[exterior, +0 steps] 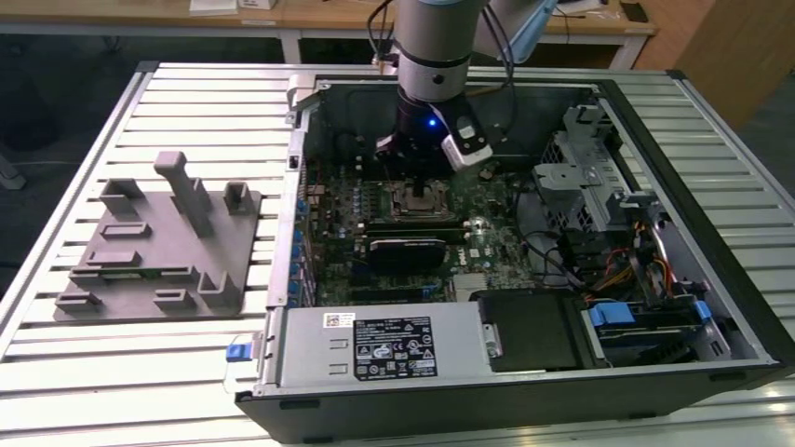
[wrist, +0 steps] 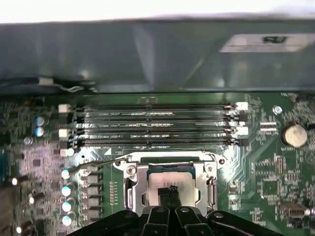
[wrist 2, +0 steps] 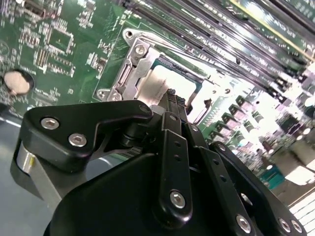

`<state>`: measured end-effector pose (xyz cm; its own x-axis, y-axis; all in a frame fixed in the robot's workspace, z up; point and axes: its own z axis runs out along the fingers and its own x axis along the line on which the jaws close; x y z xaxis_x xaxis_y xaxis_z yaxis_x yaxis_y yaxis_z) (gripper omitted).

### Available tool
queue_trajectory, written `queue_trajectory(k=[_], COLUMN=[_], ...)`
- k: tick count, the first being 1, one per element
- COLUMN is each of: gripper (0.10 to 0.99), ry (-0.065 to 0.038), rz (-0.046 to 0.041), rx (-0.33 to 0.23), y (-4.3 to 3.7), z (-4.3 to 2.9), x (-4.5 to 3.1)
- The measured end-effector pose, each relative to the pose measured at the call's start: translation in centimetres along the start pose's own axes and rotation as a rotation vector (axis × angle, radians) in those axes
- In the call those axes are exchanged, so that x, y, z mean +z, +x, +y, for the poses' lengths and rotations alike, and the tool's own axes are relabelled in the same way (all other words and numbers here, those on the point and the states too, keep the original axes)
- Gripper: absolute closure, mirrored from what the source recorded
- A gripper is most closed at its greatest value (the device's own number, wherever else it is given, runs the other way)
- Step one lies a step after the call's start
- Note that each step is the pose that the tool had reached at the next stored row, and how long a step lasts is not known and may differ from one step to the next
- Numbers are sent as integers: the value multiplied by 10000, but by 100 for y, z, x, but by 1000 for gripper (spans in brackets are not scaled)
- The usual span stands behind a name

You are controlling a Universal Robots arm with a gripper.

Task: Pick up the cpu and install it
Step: 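Close the cpu cover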

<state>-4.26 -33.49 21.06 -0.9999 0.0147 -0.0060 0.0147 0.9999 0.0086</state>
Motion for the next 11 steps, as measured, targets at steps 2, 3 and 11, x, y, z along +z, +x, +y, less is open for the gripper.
queue_trajectory(k=[2,3,11], gripper=[980,980,980], ry=[-2,-2,-3], rz=[3,3,-27], rx=[-312,-373,-655], y=[0,0,16], z=[0,0,-1], x=[0,0,1])
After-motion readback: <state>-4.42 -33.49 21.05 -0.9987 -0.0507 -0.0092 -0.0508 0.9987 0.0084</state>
